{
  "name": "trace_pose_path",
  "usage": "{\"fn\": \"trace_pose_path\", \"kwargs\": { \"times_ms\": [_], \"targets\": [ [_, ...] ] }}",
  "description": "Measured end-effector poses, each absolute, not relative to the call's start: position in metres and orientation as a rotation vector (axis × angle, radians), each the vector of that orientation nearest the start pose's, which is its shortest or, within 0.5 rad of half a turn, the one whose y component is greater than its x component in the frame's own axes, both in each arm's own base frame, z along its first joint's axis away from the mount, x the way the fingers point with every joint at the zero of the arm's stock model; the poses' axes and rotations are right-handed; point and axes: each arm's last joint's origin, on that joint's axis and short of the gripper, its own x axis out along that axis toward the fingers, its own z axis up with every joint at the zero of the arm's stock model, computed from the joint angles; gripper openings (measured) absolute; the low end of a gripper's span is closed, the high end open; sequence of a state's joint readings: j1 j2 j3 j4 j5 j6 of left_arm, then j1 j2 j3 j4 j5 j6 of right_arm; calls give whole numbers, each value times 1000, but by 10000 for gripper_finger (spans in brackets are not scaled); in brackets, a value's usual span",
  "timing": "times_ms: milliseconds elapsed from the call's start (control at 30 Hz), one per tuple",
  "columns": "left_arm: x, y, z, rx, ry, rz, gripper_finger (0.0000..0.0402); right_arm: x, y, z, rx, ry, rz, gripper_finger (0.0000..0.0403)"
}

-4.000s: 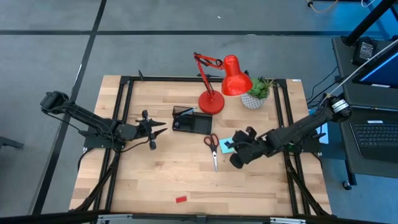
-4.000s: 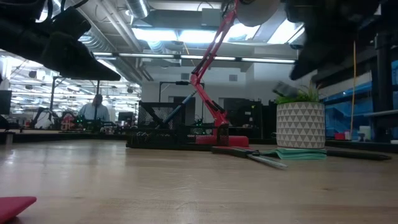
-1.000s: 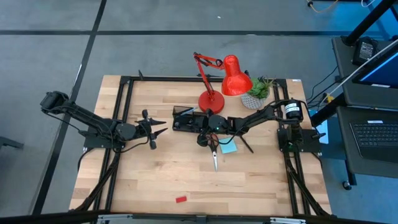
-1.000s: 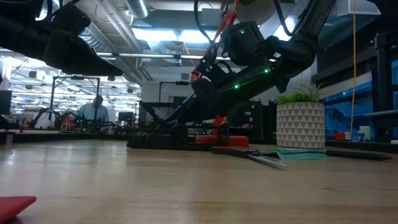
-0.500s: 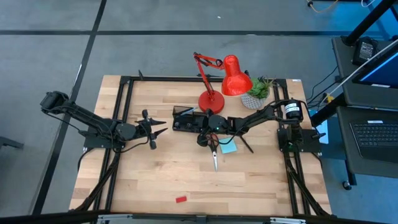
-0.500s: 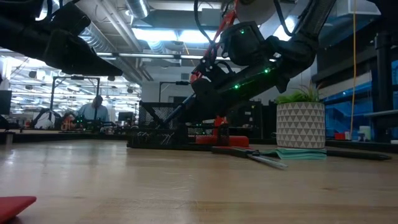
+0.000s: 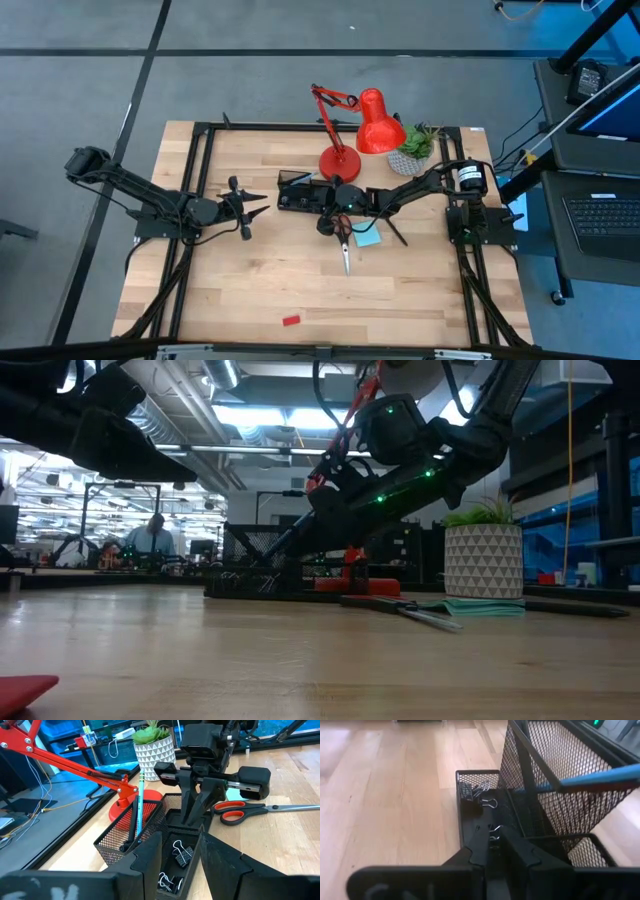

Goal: Pick and place office supplies into organizer
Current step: Put the red eraser into the black desk organizer

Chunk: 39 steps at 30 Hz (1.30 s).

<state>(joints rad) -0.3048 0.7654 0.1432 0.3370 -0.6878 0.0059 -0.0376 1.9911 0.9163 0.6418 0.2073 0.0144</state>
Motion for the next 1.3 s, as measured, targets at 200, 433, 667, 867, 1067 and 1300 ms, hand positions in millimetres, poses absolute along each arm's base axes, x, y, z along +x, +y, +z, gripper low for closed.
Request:
{"fn": "trace_pose_path", "kwargs": {
  "times_ms": [200, 433, 667, 867, 1067, 1300],
  "targets": [
    [149, -28, 167, 143, 254, 380, 127, 385, -18, 124, -47, 396, -232, 88],
    [149, -28, 167, 142, 254, 379, 128, 385, -9, 130, -68, 370, -207, 159],
    [149, -28, 167, 144, 256, 379, 127, 378, 13, 156, -108, 367, -146, 185],
    [149, -27, 167, 144, 257, 380, 127, 361, 32, 181, -125, 443, -89, 186],
    [149, -28, 167, 143, 258, 372, 128, 342, 47, 202, -119, 511, -46, 186],
    [149, -29, 166, 135, 261, 316, 127, 316, 58, 213, -76, 659, -28, 186]
  ]
}}
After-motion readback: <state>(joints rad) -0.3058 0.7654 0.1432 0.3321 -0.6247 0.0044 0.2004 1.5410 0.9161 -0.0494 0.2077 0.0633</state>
